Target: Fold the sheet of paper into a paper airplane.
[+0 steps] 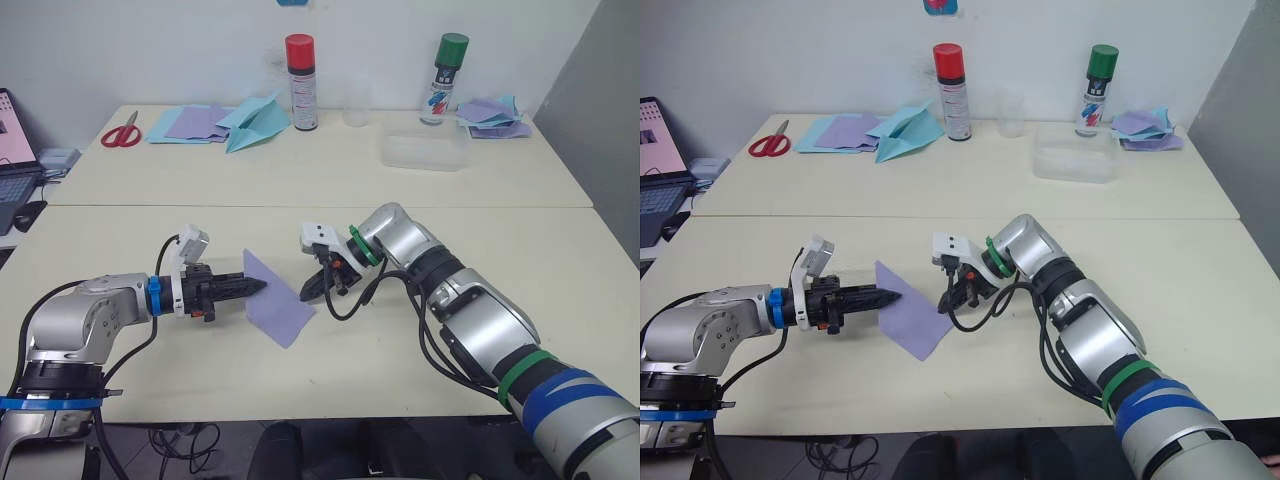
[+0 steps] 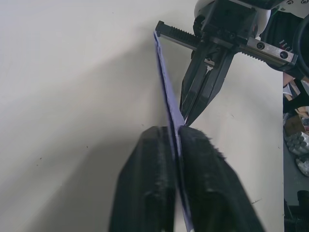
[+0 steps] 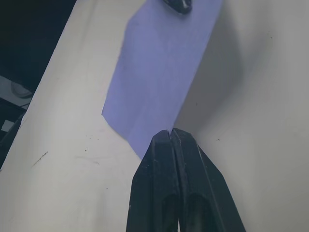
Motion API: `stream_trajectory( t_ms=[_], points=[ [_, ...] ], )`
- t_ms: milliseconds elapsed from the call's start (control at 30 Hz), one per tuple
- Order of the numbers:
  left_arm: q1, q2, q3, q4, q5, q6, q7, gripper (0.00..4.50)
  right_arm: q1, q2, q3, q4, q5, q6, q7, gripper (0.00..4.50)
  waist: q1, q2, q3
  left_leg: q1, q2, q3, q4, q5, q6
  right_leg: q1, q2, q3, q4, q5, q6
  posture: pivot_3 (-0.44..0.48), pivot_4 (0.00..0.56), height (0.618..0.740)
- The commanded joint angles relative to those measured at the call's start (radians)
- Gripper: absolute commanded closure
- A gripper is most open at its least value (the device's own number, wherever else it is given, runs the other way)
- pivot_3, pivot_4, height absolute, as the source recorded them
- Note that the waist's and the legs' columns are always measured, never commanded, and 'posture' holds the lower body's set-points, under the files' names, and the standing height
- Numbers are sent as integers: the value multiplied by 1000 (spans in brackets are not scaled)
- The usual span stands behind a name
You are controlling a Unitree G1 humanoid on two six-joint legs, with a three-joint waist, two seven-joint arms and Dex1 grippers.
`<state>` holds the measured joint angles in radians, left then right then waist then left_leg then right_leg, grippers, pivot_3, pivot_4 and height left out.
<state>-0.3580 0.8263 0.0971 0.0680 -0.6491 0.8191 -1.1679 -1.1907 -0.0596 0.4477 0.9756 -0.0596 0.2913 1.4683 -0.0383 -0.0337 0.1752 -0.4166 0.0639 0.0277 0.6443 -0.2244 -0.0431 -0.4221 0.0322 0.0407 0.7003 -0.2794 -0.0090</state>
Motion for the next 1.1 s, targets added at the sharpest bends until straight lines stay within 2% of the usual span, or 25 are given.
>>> stream_trajectory(
  t_ms=[33,67,233,300,400,467,600,700,933,1100],
  points=[
    [-5,4,28,-27,-13,3,5,4500,-13,8,-48,-27,21,-15,-17,4101,0,0,0,0,0,0,0,0,0,0,0,0,0,0,0,0,150,740],
    [-3,4,28,-30,-13,6,9,4500,-15,8,-56,-26,24,-18,-24,3911,1,0,0,0,0,0,0,0,0,0,0,0,0,0,0,0,150,740],
    [18,4,87,-67,-74,76,42,4500,-26,-63,-117,-96,47,20,-27,2157,1,0,0,0,0,0,0,0,0,0,0,0,0,0,0,0,150,740],
    [38,-3,132,-105,-125,129,75,4500,9,-117,-159,-231,90,104,-19,1427,2,0,0,0,0,-1,0,0,0,0,-1,0,0,0,0,0,150,740],
    [79,-91,247,-212,-290,296,237,4500,159,-222,-243,-587,174,270,-71,351,8,-1,-1,-1,2,-4,0,0,0,1,-2,0,0,0,0,0,150,740],
    [93,-176,309,-257,-364,366,382,4500,240,-266,-282,-760,224,375,-113,351,10,-1,-1,-1,2,-6,0,0,0,2,-6,-1,-1,-2,3,0,150,740],
    [101,-443,397,-313,-538,426,777,4500,405,-323,-381,-1082,365,584,-203,351,10,-1,-1,-1,-1,-6,1,0,0,2,-10,0,-1,-1,4,0,150,740],
    [125,-590,362,-336,-497,396,969,4500,507,-339,-407,-1215,407,654,-299,351,8,-2,-1,-1,-2,-6,2,0,0,3,-11,1,-2,1,8,0,150,740],
    [173,-669,234,-291,-362,326,1052,4500,705,-393,-335,-1335,409,579,-392,351,5,-3,-2,9,-6,-3,1,0,0,12,-6,3,-4,-1,12,0,150,740],
    [177,-646,207,-290,-335,356,1090,4500,733,-403,-313,-1319,419,537,-434,351,3,-3,-1,15,-5,-1,1,0,0,16,0,7,-4,-1,12,0,150,740]
  ],
)
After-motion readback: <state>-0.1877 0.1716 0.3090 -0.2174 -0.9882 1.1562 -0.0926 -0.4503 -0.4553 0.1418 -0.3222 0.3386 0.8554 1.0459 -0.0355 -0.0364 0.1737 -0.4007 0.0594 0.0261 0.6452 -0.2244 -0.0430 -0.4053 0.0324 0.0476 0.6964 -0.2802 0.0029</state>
